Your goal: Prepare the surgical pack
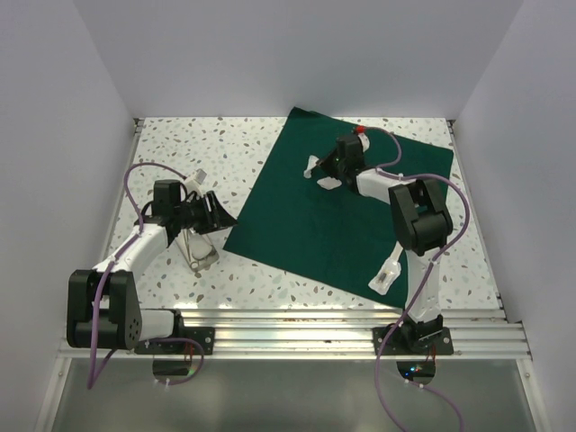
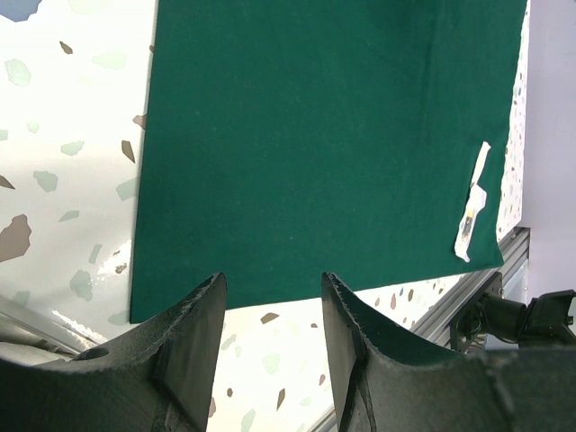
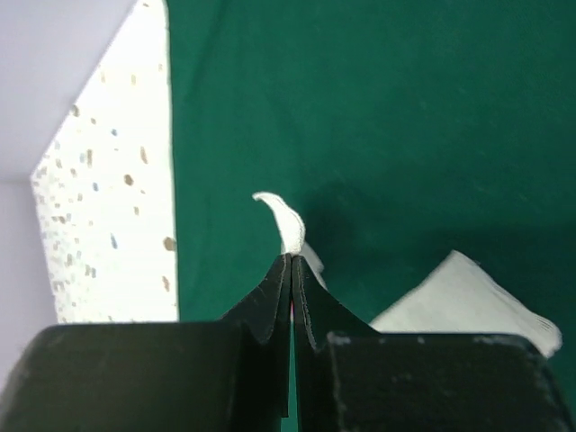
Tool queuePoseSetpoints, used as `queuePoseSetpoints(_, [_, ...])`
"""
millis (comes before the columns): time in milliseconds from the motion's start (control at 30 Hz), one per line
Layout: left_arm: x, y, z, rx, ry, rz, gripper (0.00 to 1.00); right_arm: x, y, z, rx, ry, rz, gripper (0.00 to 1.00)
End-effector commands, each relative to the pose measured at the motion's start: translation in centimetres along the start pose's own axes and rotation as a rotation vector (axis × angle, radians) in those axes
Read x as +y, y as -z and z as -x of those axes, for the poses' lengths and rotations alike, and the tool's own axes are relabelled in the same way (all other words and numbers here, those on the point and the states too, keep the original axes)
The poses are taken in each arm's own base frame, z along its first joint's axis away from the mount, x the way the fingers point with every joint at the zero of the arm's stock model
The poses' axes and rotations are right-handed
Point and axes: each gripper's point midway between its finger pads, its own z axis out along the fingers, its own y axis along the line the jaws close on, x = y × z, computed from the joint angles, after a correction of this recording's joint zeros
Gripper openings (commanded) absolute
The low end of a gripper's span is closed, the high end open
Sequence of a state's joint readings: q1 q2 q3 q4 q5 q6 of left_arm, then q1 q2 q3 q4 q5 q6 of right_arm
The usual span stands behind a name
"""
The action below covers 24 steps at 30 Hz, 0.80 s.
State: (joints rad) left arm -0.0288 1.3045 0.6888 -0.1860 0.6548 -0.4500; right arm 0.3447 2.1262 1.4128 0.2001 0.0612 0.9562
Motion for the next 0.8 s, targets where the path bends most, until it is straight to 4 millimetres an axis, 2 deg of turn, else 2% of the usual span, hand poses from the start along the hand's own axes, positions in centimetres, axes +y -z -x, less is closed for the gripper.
queuePoseSetpoints(0, [-0.9,-0.1,0.8,-0.028,-0.054,-0.043,0.5,0.0,1.1,1.3,-0.032,-0.022,0.01,0.0])
queuePoseSetpoints(133, [-1.0,-0.1,0.8,-0.028,-0.053,-0.047,0.5,-1.9,1.7,1.3,-0.028,-0.017,-0.031,0.0])
queuePoseSetpoints(267, [-1.0,-0.1,0.8,-0.029,-0.054,-0.046,0.5,-2.7,2.3,1.5,-0.034,-0.005,-0.048,0.0])
queuePoseSetpoints(533, [-1.0,-0.1,0.7,-0.029,-0.049,-0.047,0.5,-2.6,3.3,2.0,-0.048,0.025,-0.051,0.0])
queuePoseSetpoints(767, [-1.0,-0.1,0.7,-0.027,-0.051,-0.048,0.5,-3.4,3.6,1.8,-0.035,0.029,-0.077,0.0])
